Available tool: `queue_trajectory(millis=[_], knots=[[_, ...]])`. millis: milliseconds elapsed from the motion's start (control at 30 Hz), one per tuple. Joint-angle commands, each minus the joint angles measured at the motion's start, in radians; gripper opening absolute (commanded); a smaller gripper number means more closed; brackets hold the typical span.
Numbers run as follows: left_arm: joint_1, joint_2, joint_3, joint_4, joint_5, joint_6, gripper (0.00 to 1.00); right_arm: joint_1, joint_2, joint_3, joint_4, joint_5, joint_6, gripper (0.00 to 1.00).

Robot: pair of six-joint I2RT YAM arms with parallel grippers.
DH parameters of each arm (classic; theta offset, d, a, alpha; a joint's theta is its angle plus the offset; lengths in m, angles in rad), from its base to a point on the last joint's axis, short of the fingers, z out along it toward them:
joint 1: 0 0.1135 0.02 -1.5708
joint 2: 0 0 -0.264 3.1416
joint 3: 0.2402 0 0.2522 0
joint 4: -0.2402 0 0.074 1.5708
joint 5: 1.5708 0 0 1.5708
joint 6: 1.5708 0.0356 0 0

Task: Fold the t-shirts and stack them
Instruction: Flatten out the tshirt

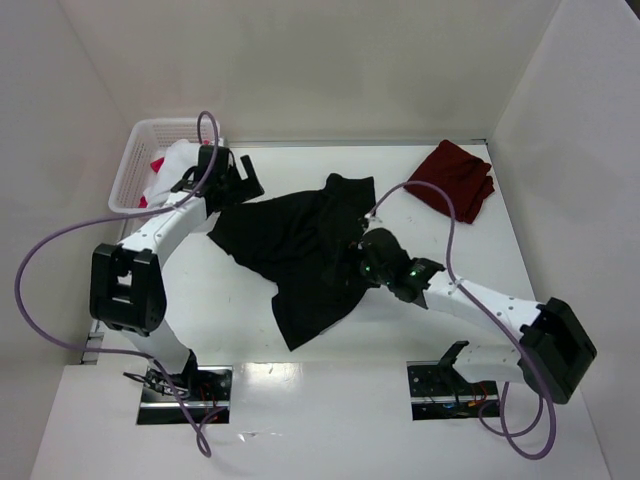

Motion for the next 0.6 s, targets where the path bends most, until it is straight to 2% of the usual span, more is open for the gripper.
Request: queue_trajectory(millis=[0,200,467,567], knots=[[0.009,-0.082,-0.017,0.064,0.056,0.0,0.99,0.087,0.048,0.023,-0.066,0.034,0.052,0.92],[0.0,-0.212,-0.185,0.101,0.067,-0.025,0.99,0.164,0.079,0.0,-0.126,0.057,0.098,0.92],[0.0,-0.252,-0.227,0.08,0.058,-0.034,0.99,0.218,0.246,0.021,-0.135,0.079,0.109,0.89],[0.0,-0.252,-0.227,0.08,0.058,-0.034,0.99,0.227,0.301,0.044,-0.135,0.089,0.109,0.84]])
